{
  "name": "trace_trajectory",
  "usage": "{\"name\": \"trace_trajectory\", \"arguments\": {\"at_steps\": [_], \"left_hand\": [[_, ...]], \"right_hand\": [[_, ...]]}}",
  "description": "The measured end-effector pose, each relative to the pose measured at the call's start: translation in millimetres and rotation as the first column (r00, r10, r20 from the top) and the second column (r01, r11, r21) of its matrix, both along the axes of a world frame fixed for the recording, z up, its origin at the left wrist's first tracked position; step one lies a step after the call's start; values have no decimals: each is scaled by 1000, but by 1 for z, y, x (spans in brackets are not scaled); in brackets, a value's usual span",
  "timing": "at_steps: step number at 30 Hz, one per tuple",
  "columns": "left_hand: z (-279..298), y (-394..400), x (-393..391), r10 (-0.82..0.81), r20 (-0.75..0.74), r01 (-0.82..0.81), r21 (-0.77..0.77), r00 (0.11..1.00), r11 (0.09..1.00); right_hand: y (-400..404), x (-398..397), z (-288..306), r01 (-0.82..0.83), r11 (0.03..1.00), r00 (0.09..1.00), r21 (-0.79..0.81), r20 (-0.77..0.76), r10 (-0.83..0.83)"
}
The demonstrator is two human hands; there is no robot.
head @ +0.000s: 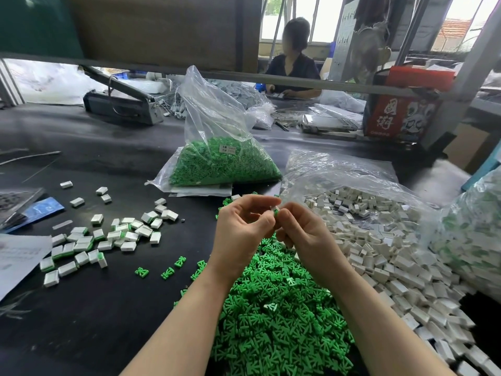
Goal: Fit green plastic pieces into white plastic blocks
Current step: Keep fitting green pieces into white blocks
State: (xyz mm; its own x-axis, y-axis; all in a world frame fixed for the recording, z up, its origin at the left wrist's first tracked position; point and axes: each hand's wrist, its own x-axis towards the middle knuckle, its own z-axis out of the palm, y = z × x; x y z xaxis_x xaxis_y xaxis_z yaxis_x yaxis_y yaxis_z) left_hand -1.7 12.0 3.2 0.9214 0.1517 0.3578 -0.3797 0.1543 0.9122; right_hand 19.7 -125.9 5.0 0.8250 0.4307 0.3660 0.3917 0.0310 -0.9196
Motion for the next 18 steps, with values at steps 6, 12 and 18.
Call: {"name": "trace_trajectory", "arguments": {"at_steps": [6, 12, 18], "left_hand": [[1, -1, 0, 44, -4, -44, 17, 999, 999], [2, 2, -1, 99, -15, -98, 79, 995, 992], [4, -2, -5, 134, -21, -131, 113, 991, 985]], "right_hand": [[1, 1, -2, -2, 999, 1000, -37, 18, 3], [4, 2, -5, 28, 995, 998, -92, 60, -23], [4, 0, -4, 11, 995, 998, -95, 69, -5]]}}
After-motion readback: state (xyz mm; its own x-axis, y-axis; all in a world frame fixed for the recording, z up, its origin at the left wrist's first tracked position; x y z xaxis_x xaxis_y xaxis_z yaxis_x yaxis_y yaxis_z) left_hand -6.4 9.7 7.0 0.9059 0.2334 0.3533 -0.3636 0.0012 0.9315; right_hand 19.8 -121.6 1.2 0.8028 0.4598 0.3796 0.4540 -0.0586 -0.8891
